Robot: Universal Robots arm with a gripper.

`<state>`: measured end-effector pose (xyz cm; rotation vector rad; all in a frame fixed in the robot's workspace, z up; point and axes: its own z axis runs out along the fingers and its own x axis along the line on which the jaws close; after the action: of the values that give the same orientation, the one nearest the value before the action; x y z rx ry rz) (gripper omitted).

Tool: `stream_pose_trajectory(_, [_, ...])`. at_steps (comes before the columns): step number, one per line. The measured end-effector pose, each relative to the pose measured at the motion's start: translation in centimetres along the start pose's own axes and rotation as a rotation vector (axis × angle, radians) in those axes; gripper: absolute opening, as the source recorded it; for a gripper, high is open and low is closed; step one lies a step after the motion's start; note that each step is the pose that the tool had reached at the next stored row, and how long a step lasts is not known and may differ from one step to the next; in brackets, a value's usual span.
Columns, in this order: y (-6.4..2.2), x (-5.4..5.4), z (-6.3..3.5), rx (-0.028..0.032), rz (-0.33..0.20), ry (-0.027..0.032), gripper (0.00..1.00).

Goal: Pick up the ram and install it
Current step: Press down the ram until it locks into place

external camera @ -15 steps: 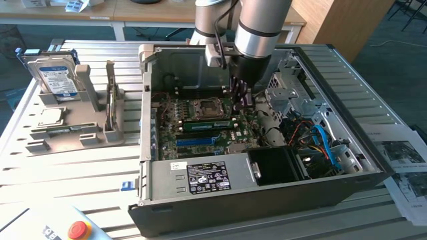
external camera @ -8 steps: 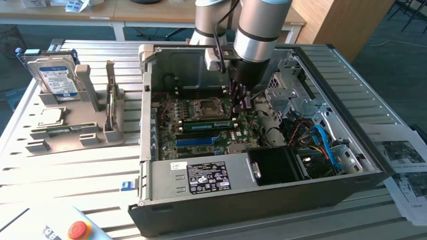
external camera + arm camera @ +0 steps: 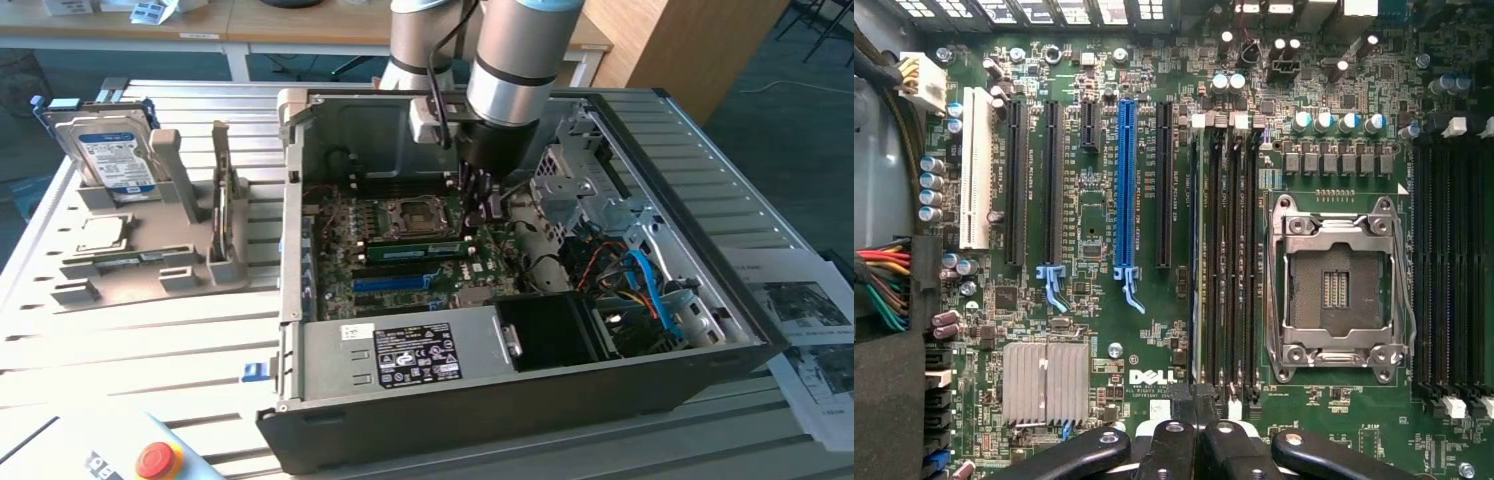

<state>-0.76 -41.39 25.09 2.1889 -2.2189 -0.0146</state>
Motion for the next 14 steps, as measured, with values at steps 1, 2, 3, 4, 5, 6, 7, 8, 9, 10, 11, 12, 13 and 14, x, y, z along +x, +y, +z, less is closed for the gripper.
stream_pose_trajectory(1, [-0.1, 0.0, 0.0, 0.0, 0.0, 0.0, 0.1])
stream_pose_trajectory(2, [-0.2, 0.0, 0.0, 0.0, 0.0, -0.0001, 0.1])
stream_pose_trajectory(3, [-0.3, 0.0, 0.0, 0.0, 0.0, -0.0001, 0.1])
stream_pose_trajectory(4, [-0.39, 0.0, -0.01, 0.0, 0.0, -0.0001, 0.1])
stream_pose_trajectory(5, [-0.48, -0.01, -0.01, -0.0001, 0.0, -0.0001, 0.1])
stream_pose_trajectory(6, [-0.58, -0.01, -0.01, 0.0, 0.0, -0.0001, 0.1])
stream_pose_trajectory(7, [-0.68, -0.01, -0.01, 0.0, 0.0, -0.0001, 0.1])
stream_pose_trajectory(8, [-0.74, -0.01, -0.01, 0.0, 0.0, -0.0001, 0.1])
stream_pose_trajectory(9, [-0.76, -0.01, -0.02, 0.0, 0.0, -0.0001, 0.1])
stream_pose_trajectory(10, [-0.76, -0.01, -0.01, 0.0, 0.0, -0.0001, 0.1])
stream_pose_trajectory(11, [-0.76, -0.01, -0.01, 0.0, 0.0, -0.0001, 0.1])
stream_pose_trajectory(12, [-0.76, -0.01, 0.0, 0.0, 0.0, -0.0001, 0.1])
stream_pose_trajectory(13, [-0.76, -0.02, 0.08, 0.0001, 0.0, -0.0004, 0.1])
stream_pose_trajectory(14, [-0.77, -0.02, 0.16, 0.0, 0.0, -0.0003, 0.1])
